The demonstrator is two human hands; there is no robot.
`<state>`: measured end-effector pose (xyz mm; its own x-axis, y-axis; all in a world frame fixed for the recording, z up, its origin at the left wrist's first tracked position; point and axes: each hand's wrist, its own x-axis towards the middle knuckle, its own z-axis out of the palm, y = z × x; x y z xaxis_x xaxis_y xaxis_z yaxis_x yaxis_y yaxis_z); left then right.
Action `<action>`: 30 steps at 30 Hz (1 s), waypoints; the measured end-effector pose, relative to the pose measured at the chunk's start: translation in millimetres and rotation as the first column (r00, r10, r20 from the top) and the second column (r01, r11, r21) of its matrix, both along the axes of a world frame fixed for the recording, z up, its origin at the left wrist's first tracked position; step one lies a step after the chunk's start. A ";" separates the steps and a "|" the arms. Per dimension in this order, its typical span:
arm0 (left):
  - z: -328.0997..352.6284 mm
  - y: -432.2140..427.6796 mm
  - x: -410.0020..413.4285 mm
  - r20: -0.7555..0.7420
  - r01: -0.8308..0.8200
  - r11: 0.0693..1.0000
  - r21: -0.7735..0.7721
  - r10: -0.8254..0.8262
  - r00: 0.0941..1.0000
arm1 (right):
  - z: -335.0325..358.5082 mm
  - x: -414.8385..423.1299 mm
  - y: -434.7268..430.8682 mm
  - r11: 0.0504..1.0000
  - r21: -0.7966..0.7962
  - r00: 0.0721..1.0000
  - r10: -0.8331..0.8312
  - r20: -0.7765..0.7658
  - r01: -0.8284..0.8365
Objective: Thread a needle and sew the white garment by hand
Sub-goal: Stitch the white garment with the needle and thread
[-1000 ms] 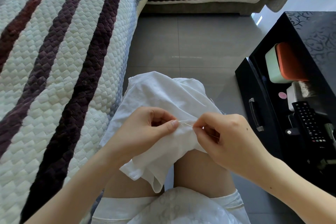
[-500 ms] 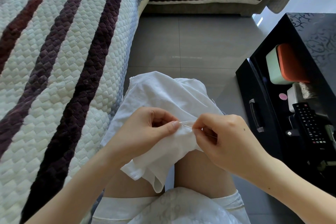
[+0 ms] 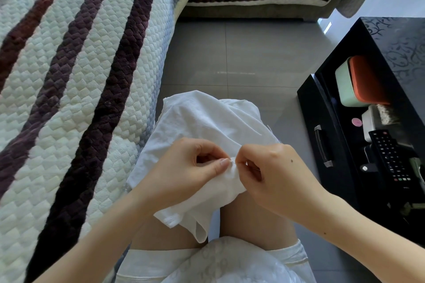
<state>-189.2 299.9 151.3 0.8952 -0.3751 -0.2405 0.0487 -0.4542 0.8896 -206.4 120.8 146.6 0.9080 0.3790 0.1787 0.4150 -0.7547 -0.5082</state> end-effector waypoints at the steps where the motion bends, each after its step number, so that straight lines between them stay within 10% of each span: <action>1: 0.2 -0.4 -0.2 -0.001 0.003 1.000 -0.003 -0.003 1.000 | 0.3 -0.1 0.1 1.000 0.004 1.000 0.003 -0.004 -0.003; 30: 1.2 2.0 3.6 -0.351 -0.113 0.954 -0.278 0.008 0.936 | 1.0 10.8 -20.9 0.723 0.613 0.728 0.227 -0.647 0.319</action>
